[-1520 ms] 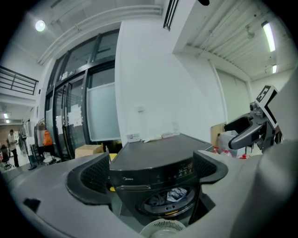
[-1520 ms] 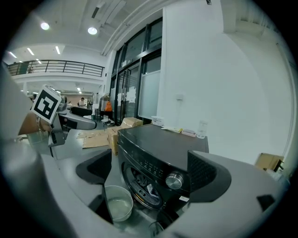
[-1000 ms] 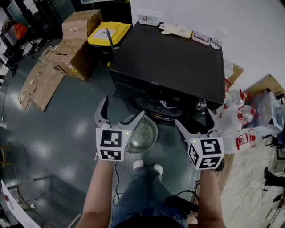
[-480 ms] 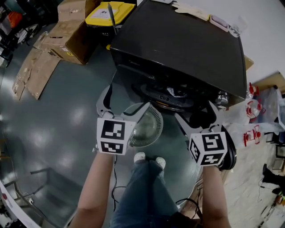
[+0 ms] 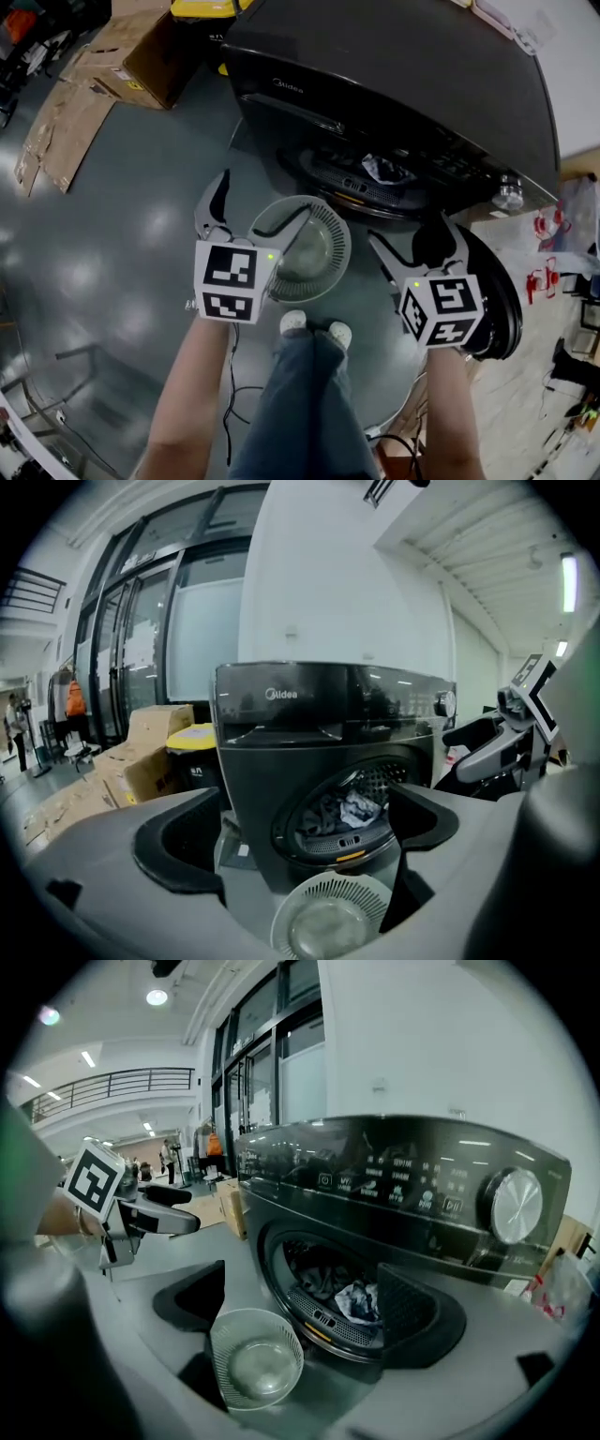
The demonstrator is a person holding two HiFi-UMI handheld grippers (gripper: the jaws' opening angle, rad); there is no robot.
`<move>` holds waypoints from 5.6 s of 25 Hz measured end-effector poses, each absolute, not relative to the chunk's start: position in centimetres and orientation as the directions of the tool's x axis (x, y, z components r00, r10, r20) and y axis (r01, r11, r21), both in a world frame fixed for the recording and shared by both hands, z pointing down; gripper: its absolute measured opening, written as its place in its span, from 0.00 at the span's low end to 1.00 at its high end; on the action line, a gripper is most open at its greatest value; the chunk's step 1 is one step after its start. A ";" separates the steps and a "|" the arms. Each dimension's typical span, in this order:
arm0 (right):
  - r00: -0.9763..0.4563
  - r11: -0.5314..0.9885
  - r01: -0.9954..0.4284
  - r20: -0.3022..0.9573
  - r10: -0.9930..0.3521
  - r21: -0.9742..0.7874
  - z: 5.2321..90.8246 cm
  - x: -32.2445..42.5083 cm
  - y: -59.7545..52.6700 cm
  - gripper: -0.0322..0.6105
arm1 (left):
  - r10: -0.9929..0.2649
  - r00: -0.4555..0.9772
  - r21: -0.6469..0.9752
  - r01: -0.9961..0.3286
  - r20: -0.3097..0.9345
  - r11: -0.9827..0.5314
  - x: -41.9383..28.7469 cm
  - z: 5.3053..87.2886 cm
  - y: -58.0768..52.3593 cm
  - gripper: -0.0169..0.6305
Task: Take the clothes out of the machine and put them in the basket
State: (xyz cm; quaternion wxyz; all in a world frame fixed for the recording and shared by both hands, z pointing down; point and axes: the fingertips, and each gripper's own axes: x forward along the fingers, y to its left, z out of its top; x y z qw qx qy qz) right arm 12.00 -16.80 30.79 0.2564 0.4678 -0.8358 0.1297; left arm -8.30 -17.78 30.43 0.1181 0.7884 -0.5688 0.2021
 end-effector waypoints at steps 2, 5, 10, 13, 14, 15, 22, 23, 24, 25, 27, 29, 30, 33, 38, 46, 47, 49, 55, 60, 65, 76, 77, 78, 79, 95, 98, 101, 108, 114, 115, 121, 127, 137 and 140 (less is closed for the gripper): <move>-0.435 0.528 -0.849 0.558 -0.707 0.007 32.6 11.8 -16.8 0.84 | -0.838 0.280 -0.042 -0.940 0.468 -0.338 -8.3 32.5 -17.6 0.89; -0.429 0.528 -0.849 0.576 -0.696 0.006 35.4 11.3 -17.3 0.84 | -0.828 0.287 -0.039 -0.937 0.482 -0.347 -8.4 35.3 -18.0 0.89; -0.416 0.521 -0.853 0.610 -0.674 -0.007 39.6 10.5 -18.2 0.84 | -0.813 0.314 0.004 -0.934 0.490 -0.358 -8.2 39.5 -18.8 0.89; -0.413 0.519 -0.855 0.610 -0.676 -0.004 41.6 10.5 -19.5 0.84 | -0.812 0.310 0.012 -0.937 0.494 -0.350 -8.1 41.3 -19.4 0.89; -0.409 0.519 -0.855 0.613 -0.676 0.002 42.3 10.5 -20.0 0.84 | -0.812 0.306 0.009 -0.938 0.497 -0.347 -8.2 41.9 -19.6 0.89; -0.405 0.520 -0.854 0.616 -0.675 0.008 43.1 10.5 -20.5 0.84 | -0.811 0.302 0.005 -0.938 0.501 -0.346 -8.3 42.6 -19.6 0.89; -0.372 0.515 -0.856 0.644 -0.669 0.040 47.9 11.1 -22.5 0.84 | -0.799 0.274 0.029 -0.951 0.536 -0.307 -8.3 46.8 -19.8 0.89; -0.360 0.510 -0.859 0.647 -0.672 0.051 48.7 11.4 -23.0 0.83 | -0.803 0.263 0.031 -0.956 0.535 -0.292 -8.4 47.4 -19.9 0.89; -0.349 0.503 -0.862 0.650 -0.675 0.060 49.6 11.7 -23.5 0.83 | -0.805 0.253 0.032 -0.959 0.536 -0.280 -8.5 48.1 -19.9 0.89; -0.339 0.497 -0.865 0.654 -0.676 0.065 50.6 12.0 -23.9 0.82 | -0.805 0.245 0.033 -0.962 0.540 -0.271 -8.4 48.8 -19.9 0.89; -0.322 0.487 -0.870 0.666 -0.673 0.072 52.6 12.6 -24.6 0.80 | -0.798 0.232 0.037 -0.966 0.556 -0.255 -8.1 50.4 -20.2 0.89; -0.308 0.490 -0.867 0.681 -0.664 0.086 54.6 13.0 -25.2 0.78 | -0.792 0.222 0.044 -0.970 0.569 -0.240 -7.7 51.7 -20.5 0.89; -0.303 0.496 -0.863 0.688 -0.659 0.094 55.4 13.1 -25.6 0.76 | -0.789 0.217 0.048 -0.971 0.575 -0.233 -7.5 52.2 -20.7 0.89; -0.287 0.515 -0.847 0.704 -0.650 0.130 57.5 13.2 -27.4 0.75 | -0.780 0.205 0.053 -0.975 0.591 -0.217 -6.7 53.6 -21.5 0.89; -0.253 0.548 -0.807 0.710 -0.657 0.220 60.1 13.9 -30.5 0.71 | -0.781 0.213 0.066 -0.974 0.587 -0.216 -5.0 55.2 -22.6 0.89; -0.120 0.517 -0.792 0.747 -0.654 0.325 65.0 15.8 -33.9 0.49 | -0.796 0.222 0.041 -0.970 0.563 -0.241 -4.1 56.8 -24.4 0.89; -0.114 0.520 -0.785 0.747 -0.655 0.336 65.4 15.8 -34.5 0.49 | -0.798 0.222 0.038 -0.969 0.560 -0.243 -4.1 57.1 -24.6 0.89; -0.100 0.520 -0.779 0.749 -0.655 0.351 66.2 16.0 -35.5 0.47 | -0.799 0.218 0.033 -0.970 0.560 -0.241 -4.1 57.9 -25.0 0.89; -0.091 0.534 -0.795 0.814 -0.574 0.288 68.9 17.2 -35.6 0.34 | -0.790 0.210 0.040 -0.973 0.577 -0.229 -4.3 59.5 -24.7 0.89; -0.148 0.606 -0.746 0.818 -0.556 0.277 68.2 15.8 -34.7 0.06 | -0.779 0.201 0.028 -0.973 0.594 -0.230 -4.6 59.5 -23.6 0.89; -0.179 0.642 -0.712 0.809 -0.559 0.286 66.2 15.1 -32.8 0.06 | -0.765 0.191 0.023 -0.974 0.615 -0.225 -4.9 58.5 -22.0 0.89; -0.343 0.672 -0.730 0.780 -0.522 0.129 60.6 11.3 -27.0 0.06 | -0.757 0.152 0.044 -0.986 0.636 -0.161 -6.6 54.1 -19.0 0.89; -0.363 0.665 -0.740 0.774 -0.519 0.099 60.1 10.7 -26.4 0.06 | -0.757 0.149 0.047 -0.987 0.637 -0.155 -6.8 53.7 -18.8 0.89; -0.381 0.654 -0.753 0.768 -0.515 0.065 59.6 10.1 -25.8 0.06 | -0.757 0.146 0.049 -0.988 0.637 -0.149 -7.0 53.3 -18.7 0.89; -0.399 0.639 -0.769 0.762 -0.510 0.025 59.2 9.6 -25.2 0.06 | -0.758 0.144 0.050 -0.988 0.636 -0.145 -7.2 52.8 -18.6 0.89; -0.676 0.391 -0.730 0.675 -0.297 -0.560 59.3 -1.9 -13.2 0.06 | -0.769 0.075 0.076 -0.997 0.635 -0.034 -13.3 51.2 -15.2 0.89; -0.711 0.338 -0.699 0.661 -0.238 -0.630 59.9 -3.5 -10.4 0.06 | -0.762 0.056 0.076 -0.997 0.646 -0.008 -14.4 51.8 -14.3 0.89; -0.744 0.322 -0.660 0.650 -0.154 -0.679 60.7 -4.9 -7.4 0.06 | -0.757 0.039 0.081 -0.997 0.653 0.018 -15.3 52.2 -13.6 0.89; -0.647 0.296 -0.744 0.756 -0.097 -0.599 63.9 -3.3 -6.7 0.21 | -0.751 0.037 0.082 -0.996 0.659 0.023 -15.8 52.9 -13.2 0.89; -0.617 0.293 -0.772 0.775 -0.132 -0.564 65.0 -1.2 -8.3 0.75 | -0.746 0.051 0.086 -0.996 0.664 0.009 -15.1 53.4 -13.1 0.89; -0.611 0.304 -0.777 0.777 -0.151 -0.551 65.1 -0.7 -9.0 0.75 | -0.744 0.055 0.084 -0.996 0.665 0.002 -15.0 53.6 -13.1 0.89; -0.559 0.381 -0.810 0.782 -0.276 -0.445 65.3 3.3 -15.5 0.74 | -0.722 0.076 0.088 -0.996 0.687 -0.022 -13.7 55.4 -14.4 0.89; -0.465 0.352 -0.877 0.766 -0.444 -0.328 64.2 7.1 -21.5 0.71 | -0.689 0.107 0.097 -0.994 0.717 -0.054 -11.7 57.3 -15.6 0.89; -0.318 0.617 -0.782 0.790 -0.524 0.094 65.3 12.0 -28.9 0.71 | -0.678 0.166 0.138 -0.986 0.716 -0.095 -8.3 60.3 -19.0 0.89; -0.282 0.618 -0.775 0.800 -0.529 0.135 66.1 13.2 -31.2 0.71 | -0.687 0.169 0.142 -0.985 0.707 -0.097 -8.0 60.9 -20.1 0.89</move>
